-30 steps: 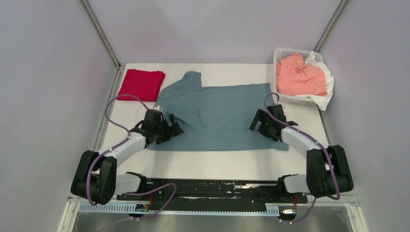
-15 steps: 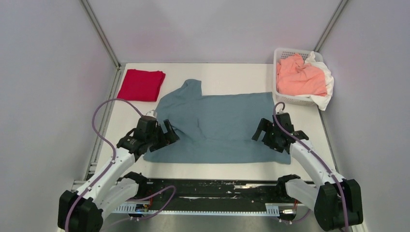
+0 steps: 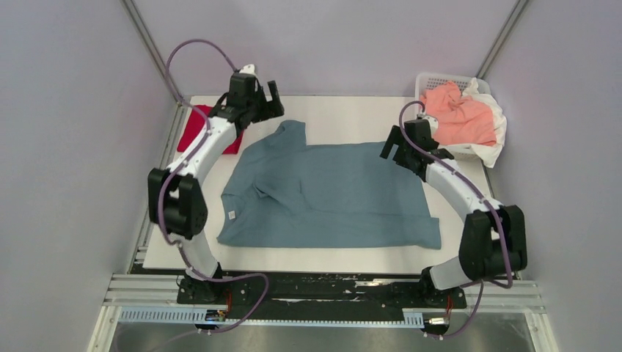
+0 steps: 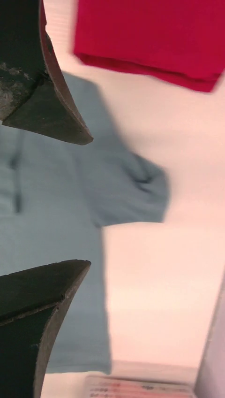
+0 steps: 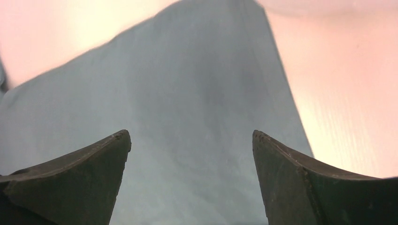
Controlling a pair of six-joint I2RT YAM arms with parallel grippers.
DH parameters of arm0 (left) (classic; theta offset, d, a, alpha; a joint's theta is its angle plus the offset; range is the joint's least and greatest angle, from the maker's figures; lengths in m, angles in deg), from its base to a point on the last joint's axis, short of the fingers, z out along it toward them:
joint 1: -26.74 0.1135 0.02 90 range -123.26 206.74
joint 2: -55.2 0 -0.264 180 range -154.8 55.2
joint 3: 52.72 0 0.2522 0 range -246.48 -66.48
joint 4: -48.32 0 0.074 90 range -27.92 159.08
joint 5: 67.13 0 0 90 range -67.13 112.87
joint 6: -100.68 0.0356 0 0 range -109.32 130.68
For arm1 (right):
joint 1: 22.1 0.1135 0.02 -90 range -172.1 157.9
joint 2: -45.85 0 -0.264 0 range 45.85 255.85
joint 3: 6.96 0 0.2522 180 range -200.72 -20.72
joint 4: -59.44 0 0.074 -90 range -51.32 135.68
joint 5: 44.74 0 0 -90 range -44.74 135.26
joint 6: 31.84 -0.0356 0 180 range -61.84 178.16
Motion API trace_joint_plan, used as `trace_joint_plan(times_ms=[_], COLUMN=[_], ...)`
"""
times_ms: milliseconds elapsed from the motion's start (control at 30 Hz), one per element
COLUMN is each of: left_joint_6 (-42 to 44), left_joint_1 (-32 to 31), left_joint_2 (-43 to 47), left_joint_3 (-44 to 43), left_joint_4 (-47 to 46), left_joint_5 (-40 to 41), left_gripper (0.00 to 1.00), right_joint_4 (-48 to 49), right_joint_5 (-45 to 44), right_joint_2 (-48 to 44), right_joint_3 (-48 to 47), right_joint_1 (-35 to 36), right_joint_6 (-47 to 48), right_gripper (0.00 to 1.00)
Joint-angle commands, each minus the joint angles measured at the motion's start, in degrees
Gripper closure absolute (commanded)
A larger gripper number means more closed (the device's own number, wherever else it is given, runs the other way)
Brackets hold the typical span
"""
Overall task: Fold and stack the t-shirts
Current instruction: Grab the side of the flattened tshirt furthest away from the robot with both arms
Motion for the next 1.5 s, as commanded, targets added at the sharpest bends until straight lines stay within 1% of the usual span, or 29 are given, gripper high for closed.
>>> trace_joint_plan(times_ms=[0,33,67,100,133,167,200,267,367,433,567,767,867,967,1000,1100,1200,1233,1267,1300,1333,1400,1433,1467], left_joint_6=[13.13,15.73,16.78,18.64,19.16,19.96,20.35,19.69,17.03,14.51,10.73,8.06,7.78,8.27,8.58,8.99,8.77,8.68,8.60,8.88,9.14,10.15,10.77,11.00], left_joint_1=[1.59,1.91,1.95,1.98,2.03,2.01,2.06,2.07,2.01,2.07,2.00,1.39,0.41,-0.57,-0.78,-1.30,-1.40,-1.38,-1.41,-1.43,-1.48,-1.47,-1.58,-1.59], left_joint_2=[-19.53,-26.69,-30.49,-36.79,-39.67,-43.74,-45.17,-47.14,-47.35,-48.68,-52.38,-50.38,-51.03,-51.16,-51.19,-51.07,-51.34,-51.47,-51.59,-51.56,-51.57,-51.53,-51.35,-51.21], left_joint_3=[-22.66,-26.87,-36.69,-41.18,-48.90,-51.77,-54.47,-53.76,-48.73,-48.98,-54.56,-49.53,-50.38,-50.68,-50.66,-50.79,-51.44,-51.59,-51.84,-51.83,-51.74,-51.70,-51.54,-51.03], left_joint_4=[3.45,6.58,8.55,11.67,12.33,12.03,11.01,6.84,-0.46,-1.31,3.56,4.77,9.26,11.47,12.10,12.50,13.29,13.53,14.06,14.53,14.76,15.37,15.66,15.77], left_joint_5=[-1.35,-1.84,-2.01,-2.08,-2.60,-3.17,-4.85,-5.63,-7.87,-8.70,-6.86,-8.36,-7.38,-7.09,-6.82,-5.49,-4.25,-3.86,-3.50,-3.44,-3.51,-3.93,-3.88,-3.22], left_gripper=[0.00,0.00,0.00,0.00,0.00,0.00,0.00,0.00,0.00,0.00,0.03,0.11,0.15,0.18,0.20,0.34,0.44,0.50,0.53,0.59,0.62,0.72,0.83,0.90], right_joint_4=[4.35,4.40,4.36,4.41,4.39,4.42,4.36,4.33,4.34,4.30,4.29,4.30,4.24,4.31,4.26,4.25,4.07,4.06,3.95,4.00,3.99,3.91,3.91,3.89], right_joint_5=[-6.19,-6.03,-5.87,-5.80,-5.91,-6.25,-6.46,-6.54,-6.69,-6.76,-6.74,-6.37,-6.08,-5.52,-5.42,-5.50,-5.86,-6.07,-6.19,-6.24,-6.29,-6.24,-6.18,-6.15], right_joint_2=[9.02,10.76,12.22,13.49,14.56,15.43,16.04,16.63,16.72,16.53,15.44,13.16,12.00,10.80,10.41,9.51,8.20,7.89,7.51,7.11,6.82,6.42,6.24,6.18], right_joint_3=[-9.08,-10.19,-11.09,-11.73,-12.17,-12.40,-12.55,-12.34,-11.84,-11.52,-10.35,-8.46,-7.44,-6.46,-6.13,-5.39,-4.64,-4.42,-4.25,-4.09,-4.07,-4.07,-4.07,-4.21], right_joint_1=[-0.60,-0.62,-0.65,-0.71,-0.75,-0.83,-0.98,-1.35,-1.71,-1.77,-1.82,-1.98,-1.91,-2.03,-2.02,-1.98,-2.11,-2.09,-2.19,-2.28,-2.37,-2.41,-2.38,-2.39], right_joint_6=[3.88,3.86,3.84,4.06,4.30,4.36,4.40,3.95,3.67,3.75,3.93,3.58,3.41,3.26,3.16,3.40,3.64,3.71,3.79,3.83,3.84,3.84,3.80,3.65], right_gripper=[0.00,0.00,0.00,0.00,0.00,0.00,0.00,0.00,0.00,0.00,0.00,0.00,0.00,0.00,0.00,0.00,0.00,0.00,0.00,0.00,0.00,0.00,0.00,0.00])
